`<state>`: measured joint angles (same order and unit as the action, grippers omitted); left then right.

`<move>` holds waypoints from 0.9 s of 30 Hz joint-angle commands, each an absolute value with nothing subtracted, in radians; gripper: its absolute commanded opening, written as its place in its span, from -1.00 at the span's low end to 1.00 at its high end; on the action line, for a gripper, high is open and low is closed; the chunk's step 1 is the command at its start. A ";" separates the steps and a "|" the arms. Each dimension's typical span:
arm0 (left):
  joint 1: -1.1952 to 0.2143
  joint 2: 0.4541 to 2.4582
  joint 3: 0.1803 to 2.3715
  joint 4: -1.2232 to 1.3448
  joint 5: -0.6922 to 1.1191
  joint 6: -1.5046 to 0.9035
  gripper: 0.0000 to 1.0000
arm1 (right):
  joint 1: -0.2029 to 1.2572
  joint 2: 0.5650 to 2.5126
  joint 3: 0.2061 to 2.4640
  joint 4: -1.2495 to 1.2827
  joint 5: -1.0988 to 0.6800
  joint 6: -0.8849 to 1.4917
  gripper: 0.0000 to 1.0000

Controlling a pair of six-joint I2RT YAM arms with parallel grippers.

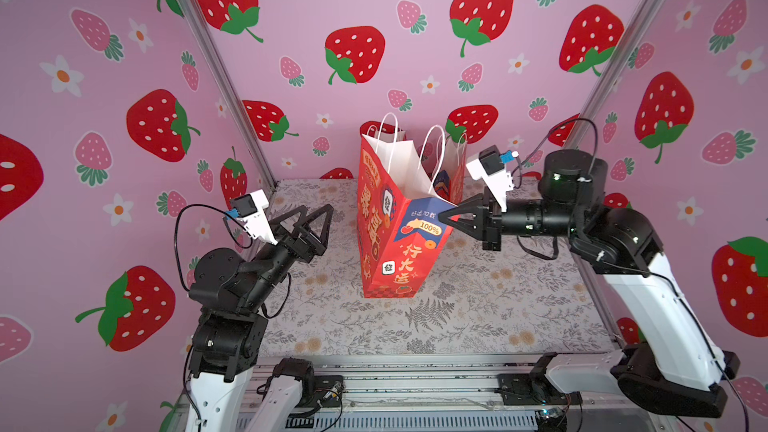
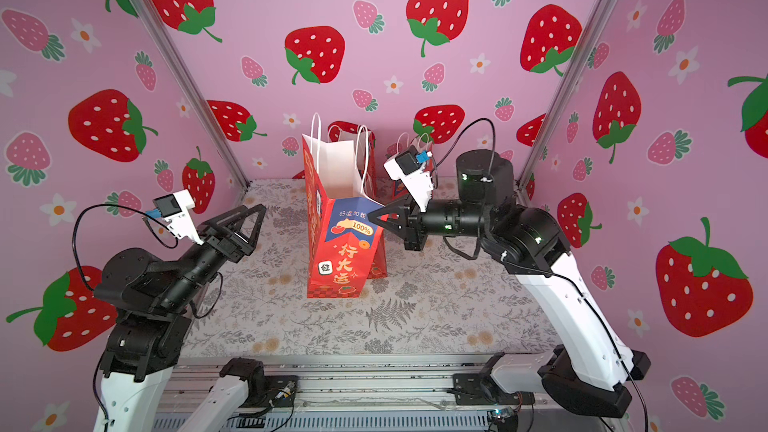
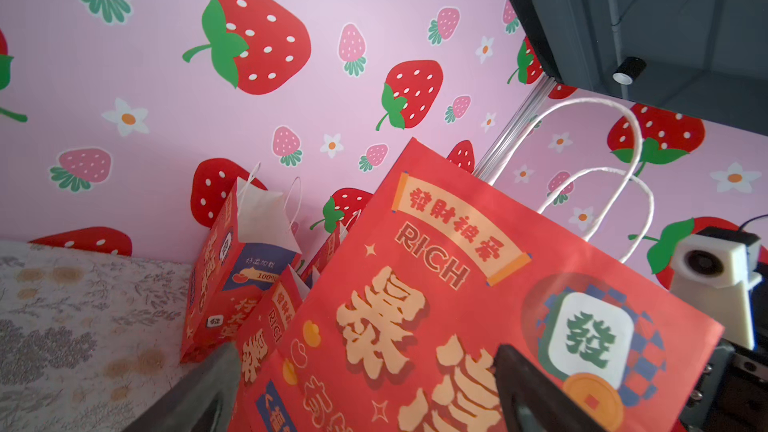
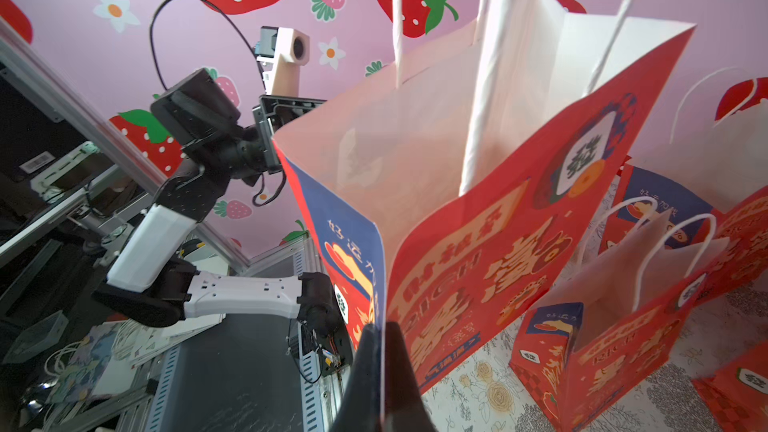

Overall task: Put away the paper bag
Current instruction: Pick up the paper bag from the center of the board, then press the paper bag.

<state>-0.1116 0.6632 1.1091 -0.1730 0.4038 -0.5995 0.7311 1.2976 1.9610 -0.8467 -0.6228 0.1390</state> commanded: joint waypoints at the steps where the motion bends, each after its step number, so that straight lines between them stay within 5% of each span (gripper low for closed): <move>1: -0.101 0.703 1.093 0.016 0.530 -0.574 0.97 | 0.689 1.284 2.000 -0.964 -0.802 0.099 -1.00; 7: -0.069 0.831 1.137 0.120 0.812 -0.595 1.00 | 0.659 1.297 2.022 -1.085 -0.851 0.053 -1.00; 27: -0.118 0.980 1.059 0.353 1.169 -0.715 0.96 | 0.620 1.278 2.047 -1.151 -1.123 0.010 -1.00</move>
<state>-0.0952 0.9867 1.0546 0.2760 1.0874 -0.6994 0.6270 1.2984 2.0277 -1.1275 -1.0527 0.0349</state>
